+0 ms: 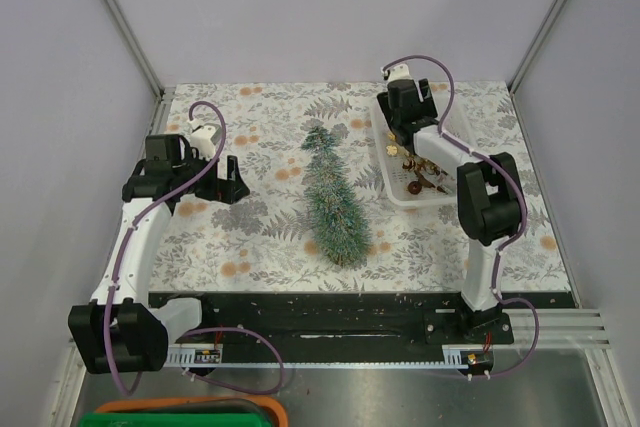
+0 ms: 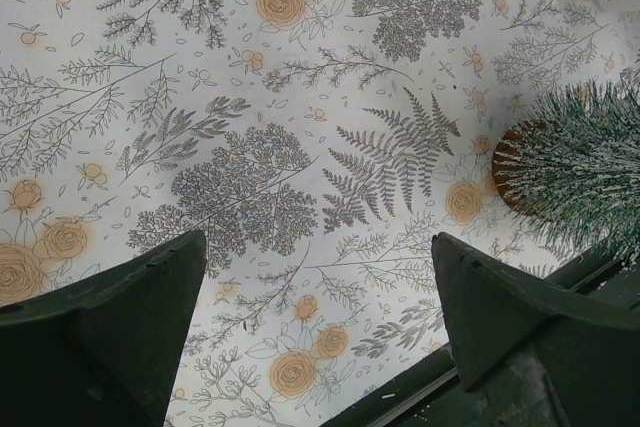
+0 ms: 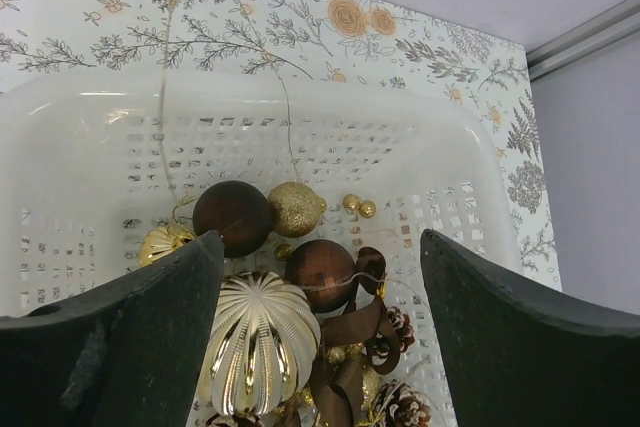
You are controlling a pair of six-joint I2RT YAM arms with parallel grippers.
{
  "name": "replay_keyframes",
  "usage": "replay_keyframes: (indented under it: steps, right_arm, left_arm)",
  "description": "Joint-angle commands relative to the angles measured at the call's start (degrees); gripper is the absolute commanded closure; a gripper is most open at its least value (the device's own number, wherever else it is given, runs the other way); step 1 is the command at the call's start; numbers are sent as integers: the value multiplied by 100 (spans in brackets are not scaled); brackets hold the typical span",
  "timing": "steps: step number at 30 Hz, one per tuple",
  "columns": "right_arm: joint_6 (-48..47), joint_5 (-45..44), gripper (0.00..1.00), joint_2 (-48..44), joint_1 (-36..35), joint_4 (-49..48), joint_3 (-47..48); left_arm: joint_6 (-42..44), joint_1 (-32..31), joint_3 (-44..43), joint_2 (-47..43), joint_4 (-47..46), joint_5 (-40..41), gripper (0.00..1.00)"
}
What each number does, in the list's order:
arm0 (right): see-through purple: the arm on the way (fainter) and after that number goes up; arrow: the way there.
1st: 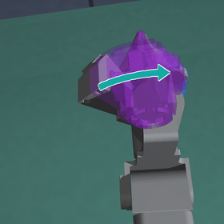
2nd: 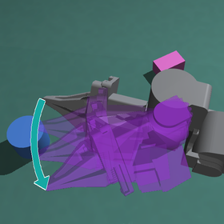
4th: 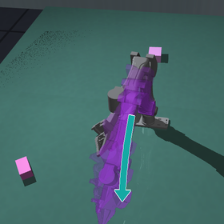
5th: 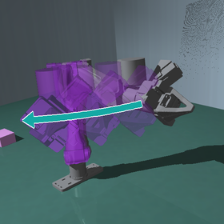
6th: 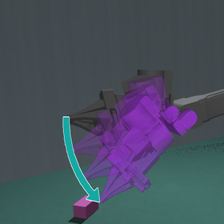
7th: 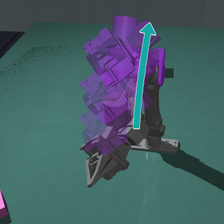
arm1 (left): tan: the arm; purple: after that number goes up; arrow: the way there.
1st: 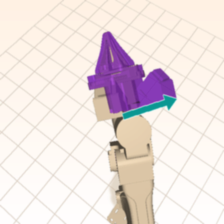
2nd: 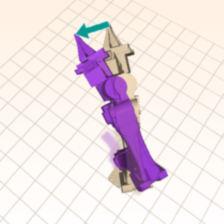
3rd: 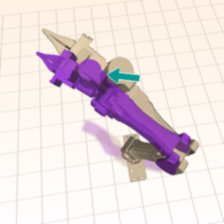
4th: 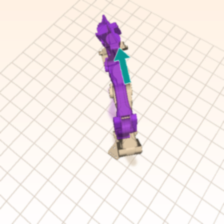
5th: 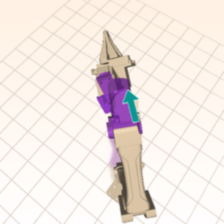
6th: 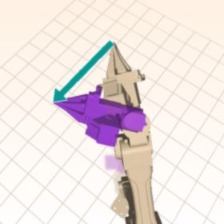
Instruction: Decorate the small christmas tree
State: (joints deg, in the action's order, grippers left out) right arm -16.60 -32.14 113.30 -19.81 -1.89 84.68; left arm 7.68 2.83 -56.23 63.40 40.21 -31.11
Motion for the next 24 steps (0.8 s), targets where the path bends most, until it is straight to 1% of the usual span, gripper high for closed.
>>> replay_keyframes:
  steps: [1, 5, 7, 10, 12, 14, 16, 17, 20, 24]
  right_arm:
    - [-195, -196, 14, 210, 4, -417, 39]
    - [-194, -143, 17, 325, 4, -566, -4]
    - [-186, -143, 23, 316, 13, -733, -57]
    - [-151, -3, 35, 158, 4, -1041, -259]
    - [-98, 32, 48, 53, 4, -1103, -312]
    - [-72, 59, 71, -61, 13, -1129, -330]
    - [-36, 41, 88, -211, 13, -1199, -400]
    - [-28, 33, 92, -307, 13, -1261, -452]
    - [-19, -3, 100, -606, 4, -1401, -593]
    - [-27, -3, 100, -1036, 4, -1472, -646]
  left_arm:
    - [5, 16, -46, 6, -215, -106, 1]
    - [23, 16, -81, -20, -206, -62, 1]
    - [23, 16, -81, -20, -215, -44, 1]
    - [49, 16, -55, -38, -215, 0, 1]
    - [40, 16, -29, -38, -215, 9, 1]
    - [32, 16, -11, -47, -215, 18, 1]
    - [32, 16, -2, -38, -215, 18, 1]
    - [23, 16, 24, -38, -206, 26, 1]
    - [23, 16, 50, -64, -224, 44, 1]
    - [23, 16, 68, -117, -224, 62, 1]
